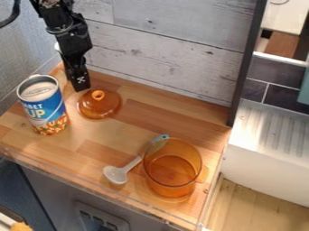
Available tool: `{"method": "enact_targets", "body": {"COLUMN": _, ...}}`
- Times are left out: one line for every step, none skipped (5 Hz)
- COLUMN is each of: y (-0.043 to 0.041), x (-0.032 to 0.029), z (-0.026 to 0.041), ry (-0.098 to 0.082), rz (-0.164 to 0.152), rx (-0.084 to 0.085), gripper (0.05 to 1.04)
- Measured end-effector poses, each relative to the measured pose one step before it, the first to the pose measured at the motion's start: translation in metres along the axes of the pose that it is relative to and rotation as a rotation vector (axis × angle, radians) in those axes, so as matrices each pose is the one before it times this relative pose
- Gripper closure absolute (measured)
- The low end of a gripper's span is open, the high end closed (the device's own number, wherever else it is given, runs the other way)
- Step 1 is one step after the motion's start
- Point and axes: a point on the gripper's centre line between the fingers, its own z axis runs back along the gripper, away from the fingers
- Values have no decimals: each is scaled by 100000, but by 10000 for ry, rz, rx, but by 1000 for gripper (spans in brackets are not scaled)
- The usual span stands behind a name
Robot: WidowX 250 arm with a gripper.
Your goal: Move the bread to the upper right of the table
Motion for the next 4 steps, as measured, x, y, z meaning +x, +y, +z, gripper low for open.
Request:
{"method": "enact_targets", "body": {"y": -500, "x": -284, "z": -1049, "ry": 147, "rz": 142, "rx": -337, "gripper": 83}}
{"method": "enact_targets", "body": {"y": 1223, "x": -593, "z": 841, "ry": -17, "rz": 1614, "rx": 50, "gripper": 83}}
{"method": "enact_targets", "body": {"y": 2042, "x": -1393, "z": -151, "ry": -104, "rz": 2106, "rx": -372, "gripper": 83}}
{"method": "enact_targets", "body": {"y": 2107, "x": -894, "z": 621, "ry": -93, "rz": 2460, "rx": 336, "gripper": 83}}
